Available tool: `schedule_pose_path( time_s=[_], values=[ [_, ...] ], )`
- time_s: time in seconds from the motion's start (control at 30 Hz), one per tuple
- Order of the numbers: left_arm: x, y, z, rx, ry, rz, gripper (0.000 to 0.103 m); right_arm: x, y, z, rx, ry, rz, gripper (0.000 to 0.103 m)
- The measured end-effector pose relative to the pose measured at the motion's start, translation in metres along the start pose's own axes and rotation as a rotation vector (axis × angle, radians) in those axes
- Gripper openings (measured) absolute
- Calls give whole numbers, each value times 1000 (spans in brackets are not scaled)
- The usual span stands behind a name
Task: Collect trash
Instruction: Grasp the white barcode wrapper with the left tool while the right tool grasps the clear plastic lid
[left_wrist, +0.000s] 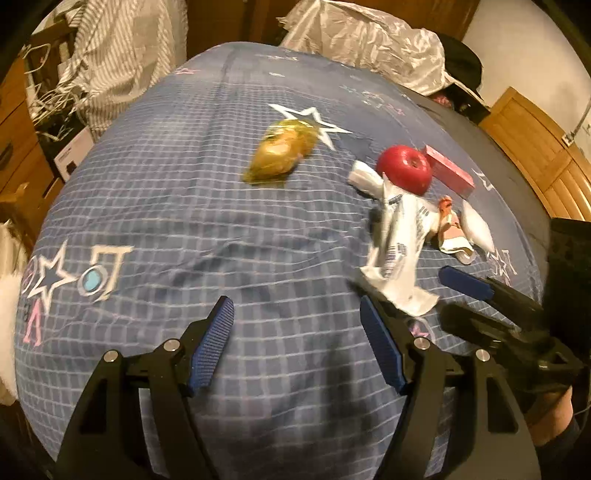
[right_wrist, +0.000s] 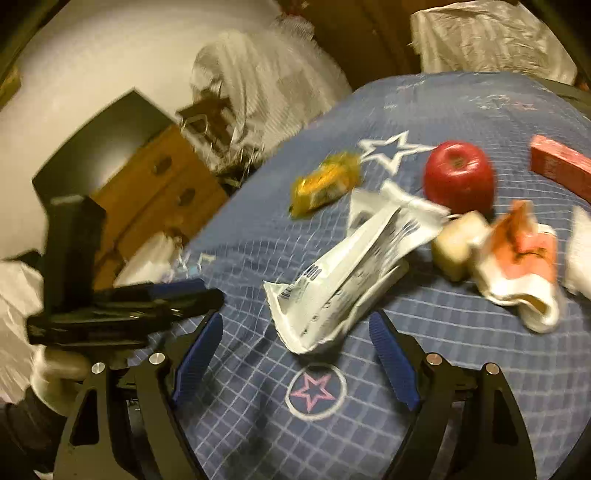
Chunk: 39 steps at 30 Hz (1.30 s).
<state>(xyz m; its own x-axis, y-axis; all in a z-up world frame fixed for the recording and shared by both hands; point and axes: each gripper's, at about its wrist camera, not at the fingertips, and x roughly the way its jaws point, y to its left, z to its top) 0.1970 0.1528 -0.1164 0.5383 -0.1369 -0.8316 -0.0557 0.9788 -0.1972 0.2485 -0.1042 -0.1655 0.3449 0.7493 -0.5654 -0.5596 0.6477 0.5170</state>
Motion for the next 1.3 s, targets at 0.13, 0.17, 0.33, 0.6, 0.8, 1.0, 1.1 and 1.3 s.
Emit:
schedule_pose_path(
  time_s=[0.13,0.17,0.33,0.6,0.8,1.0,1.1,1.3],
  values=[
    [8,-33,11,58,-14,-40,68,-43,-14,-15,5,-70,-129,83],
    [10,-40,13,75,-19,-43,68,-53,-20,-19,7,-80,-172,83],
    [29,-83,25,198,-19,-46,78,-78,-58,-24,32,-76,-347,82],
    [75,-88,35,220,55,40,54,-75,-112,-15,154,-53,-381,71],
    [88,-88,32,227,64,40,47,-68,-116,-11,150,-25,-416,62],
    [90,-91,31,241,48,46,51,-58,-109,-3,24,52,-435,62],
    [92,-92,29,252,36,57,54,-44,-108,3,-58,116,-451,62],
    [95,-96,30,251,32,65,59,-12,-102,15,-198,200,-474,62]
  ],
)
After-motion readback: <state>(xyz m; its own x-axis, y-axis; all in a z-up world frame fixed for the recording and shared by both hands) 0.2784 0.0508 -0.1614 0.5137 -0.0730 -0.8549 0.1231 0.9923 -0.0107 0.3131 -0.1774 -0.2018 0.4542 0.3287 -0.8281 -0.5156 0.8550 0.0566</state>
